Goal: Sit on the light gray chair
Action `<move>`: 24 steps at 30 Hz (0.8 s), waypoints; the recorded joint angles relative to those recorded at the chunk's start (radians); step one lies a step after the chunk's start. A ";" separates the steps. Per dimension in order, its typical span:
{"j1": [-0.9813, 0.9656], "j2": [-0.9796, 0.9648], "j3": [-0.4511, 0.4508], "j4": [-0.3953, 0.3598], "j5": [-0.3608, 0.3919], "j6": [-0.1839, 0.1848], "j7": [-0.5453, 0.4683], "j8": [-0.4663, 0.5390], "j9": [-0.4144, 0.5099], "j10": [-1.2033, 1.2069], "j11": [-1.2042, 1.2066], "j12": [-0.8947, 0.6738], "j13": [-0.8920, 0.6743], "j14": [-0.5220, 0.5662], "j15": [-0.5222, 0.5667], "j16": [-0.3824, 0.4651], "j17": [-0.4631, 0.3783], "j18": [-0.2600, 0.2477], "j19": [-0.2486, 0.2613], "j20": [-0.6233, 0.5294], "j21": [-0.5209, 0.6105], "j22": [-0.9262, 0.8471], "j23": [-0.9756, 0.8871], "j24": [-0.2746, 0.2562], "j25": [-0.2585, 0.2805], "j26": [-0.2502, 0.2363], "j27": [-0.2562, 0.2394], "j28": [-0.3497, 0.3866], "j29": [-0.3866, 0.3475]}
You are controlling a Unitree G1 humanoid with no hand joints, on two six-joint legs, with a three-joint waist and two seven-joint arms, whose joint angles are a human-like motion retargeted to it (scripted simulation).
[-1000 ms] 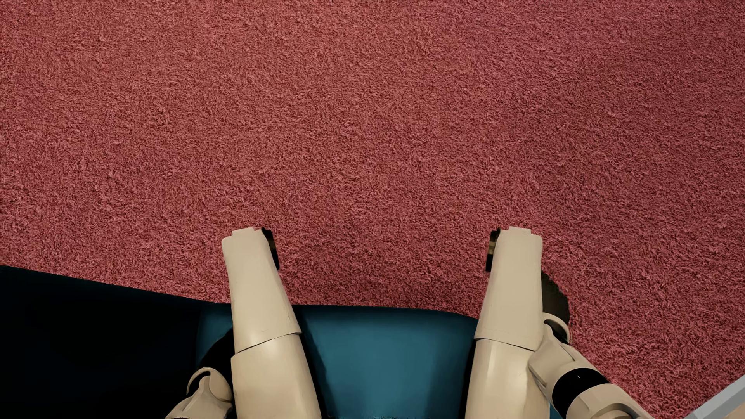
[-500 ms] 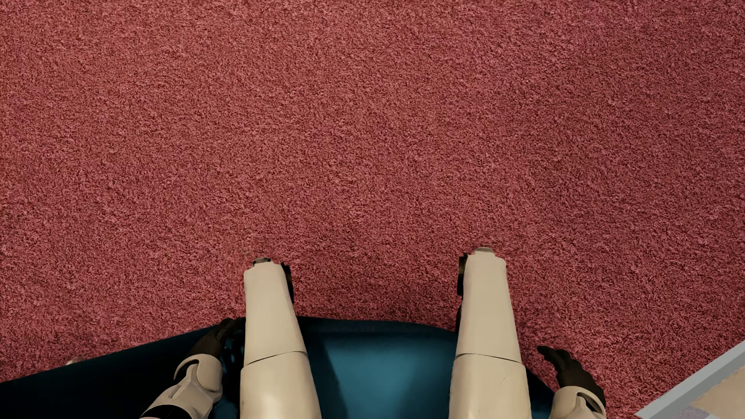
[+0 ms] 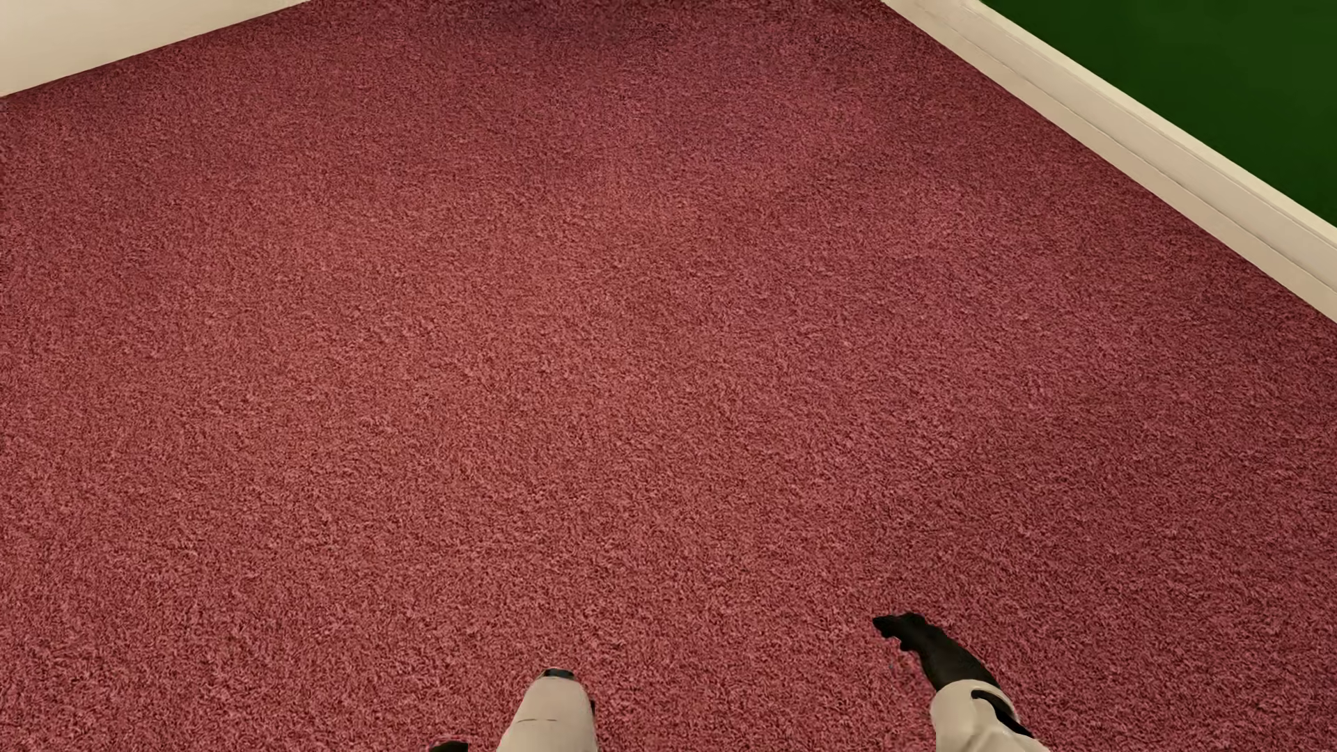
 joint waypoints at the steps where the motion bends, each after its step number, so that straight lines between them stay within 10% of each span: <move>1: -0.039 0.074 0.012 -0.034 0.006 -0.001 0.002 -0.008 -0.010 -0.072 -0.086 0.021 -0.042 0.049 0.023 -0.006 0.001 0.024 0.002 0.008 0.022 0.008 -0.026 -0.006 0.007 -0.005 -0.019 0.013 -0.009; 3: -0.053 0.146 0.024 -0.060 0.007 -0.004 0.002 -0.023 -0.029 -0.229 -0.100 0.064 -0.099 0.049 -0.003 -0.013 0.015 0.125 0.018 0.071 0.058 0.006 -0.080 0.003 -0.005 -0.006 -0.015 -0.026 -0.016; 7: -0.017 0.172 0.033 -0.074 -0.052 -0.028 0.004 -0.023 -0.057 -0.132 0.117 0.131 -0.075 0.069 0.085 -0.013 0.027 0.105 0.099 0.075 0.054 0.015 -0.092 0.000 0.008 0.000 0.020 -0.003 -0.058; 10: 0.185 -0.055 -0.024 -0.157 -0.082 -0.040 0.007 0.057 -0.037 -0.178 0.694 0.089 0.039 0.014 0.460 0.024 0.015 0.241 0.210 0.058 -0.002 0.019 -0.037 0.000 0.057 -0.026 -0.004 -0.036 -0.017; 12: 0.365 -0.236 -0.075 -0.154 -0.066 -0.020 0.034 0.073 -0.007 -0.255 1.005 0.034 0.126 -0.041 0.293 0.070 0.023 0.273 0.153 0.036 -0.038 0.001 0.028 0.011 0.069 -0.014 0.026 -0.067 0.004; 16: 0.696 -0.593 -0.178 -0.114 -0.008 0.032 0.089 0.150 0.001 -0.431 0.951 -0.102 0.290 -0.158 0.142 0.138 0.032 0.243 0.206 -0.095 -0.155 -0.015 0.155 -0.028 0.103 0.009 0.040 -0.041 0.002; 21: 0.954 -0.606 -0.212 -0.081 -0.003 0.046 0.175 0.103 -0.067 -0.501 -0.141 -0.189 0.447 -0.282 0.340 0.164 0.015 0.132 0.145 -0.143 -0.279 -0.117 0.140 -0.017 0.144 -0.034 0.014 -0.048 0.024; 24: 1.018 -0.632 -0.234 -0.009 0.036 0.071 0.161 0.131 -0.086 -0.276 0.137 -0.090 0.474 -0.253 0.448 0.146 0.006 0.061 0.178 -0.078 -0.285 -0.150 0.177 -0.013 0.133 -0.024 0.039 -0.045 0.022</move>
